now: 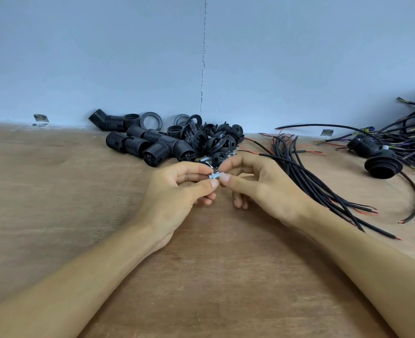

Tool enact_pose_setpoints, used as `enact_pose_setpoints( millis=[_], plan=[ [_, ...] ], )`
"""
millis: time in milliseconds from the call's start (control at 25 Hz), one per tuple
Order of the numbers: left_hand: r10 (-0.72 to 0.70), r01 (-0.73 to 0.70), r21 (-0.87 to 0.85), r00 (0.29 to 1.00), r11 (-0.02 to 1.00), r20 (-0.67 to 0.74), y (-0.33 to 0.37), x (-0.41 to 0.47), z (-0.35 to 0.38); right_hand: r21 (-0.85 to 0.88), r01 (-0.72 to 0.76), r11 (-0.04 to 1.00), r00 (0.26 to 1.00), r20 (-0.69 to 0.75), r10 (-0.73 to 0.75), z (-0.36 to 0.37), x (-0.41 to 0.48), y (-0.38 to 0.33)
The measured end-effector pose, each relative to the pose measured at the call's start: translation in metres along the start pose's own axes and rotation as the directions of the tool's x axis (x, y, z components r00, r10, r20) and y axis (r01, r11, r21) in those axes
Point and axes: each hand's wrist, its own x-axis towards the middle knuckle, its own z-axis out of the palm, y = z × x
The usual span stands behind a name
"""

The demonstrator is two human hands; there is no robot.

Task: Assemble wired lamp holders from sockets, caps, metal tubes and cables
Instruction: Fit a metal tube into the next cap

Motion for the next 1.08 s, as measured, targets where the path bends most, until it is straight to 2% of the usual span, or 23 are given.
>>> enact_pose_setpoints(
  millis=[120,200,320,400,560,640,720,800,880,1000,1080],
  plan=[
    [-0.001,0.001,-0.008,1.0,1.0,0.017,-0.0001,-0.0002,0.001,-0.106,-0.076,0.991,0.996,-0.048,0.071,0.0034,0.0003,0.0019],
    [-0.004,0.004,-0.007,1.0,1.0,0.014,-0.0001,0.0002,0.0015,-0.075,-0.11,0.991,0.991,-0.085,0.104,0.0012,0.0002,0.0005],
    [0.001,-0.001,-0.01,1.0,1.0,0.006,-0.0003,0.0004,0.0009,0.034,-0.028,0.999,1.0,-0.006,0.028,0.001,-0.0009,-0.001],
    [0.007,-0.007,-0.004,1.0,1.0,0.01,-0.0002,-0.0005,0.0008,0.005,-0.013,1.0,0.999,0.036,0.013,0.003,-0.0008,0.0005],
    [0.005,-0.005,0.002,0.999,1.0,0.032,-0.0005,-0.0011,0.0012,-0.092,-0.088,0.992,0.994,-0.078,0.081,0.0041,-0.0014,-0.0007],
    [-0.002,0.002,-0.008,1.0,1.0,0.02,-0.0002,-0.0004,0.0008,-0.061,-0.025,0.998,0.994,-0.104,0.018,0.0005,-0.0024,-0.0022],
    [-0.001,0.001,-0.012,1.0,1.0,0.011,-0.0002,-0.0003,0.0002,0.0,0.034,0.999,0.999,-0.041,-0.034,0.0003,-0.0022,-0.0022],
    [-0.003,0.003,-0.012,1.0,1.0,0.015,0.0,-0.0009,0.0005,-0.071,0.041,0.997,0.999,-0.006,-0.041,0.0025,-0.002,-0.0004],
    [-0.006,0.006,-0.004,0.999,1.0,0.031,-0.0002,-0.0012,0.0012,-0.151,-0.008,0.989,0.999,-0.045,0.001,0.0058,-0.0017,0.001],
    [-0.01,0.01,-0.031,1.0,0.999,0.017,-0.0001,0.0005,0.0005,-0.007,-0.063,0.998,0.992,-0.111,0.062,0.0027,-0.001,-0.0008],
    [-0.006,0.006,-0.042,1.0,0.999,0.005,-0.001,0.001,0.0001,0.009,-0.017,1.0,0.998,-0.062,0.018,0.001,-0.0013,-0.0003]
  ],
)
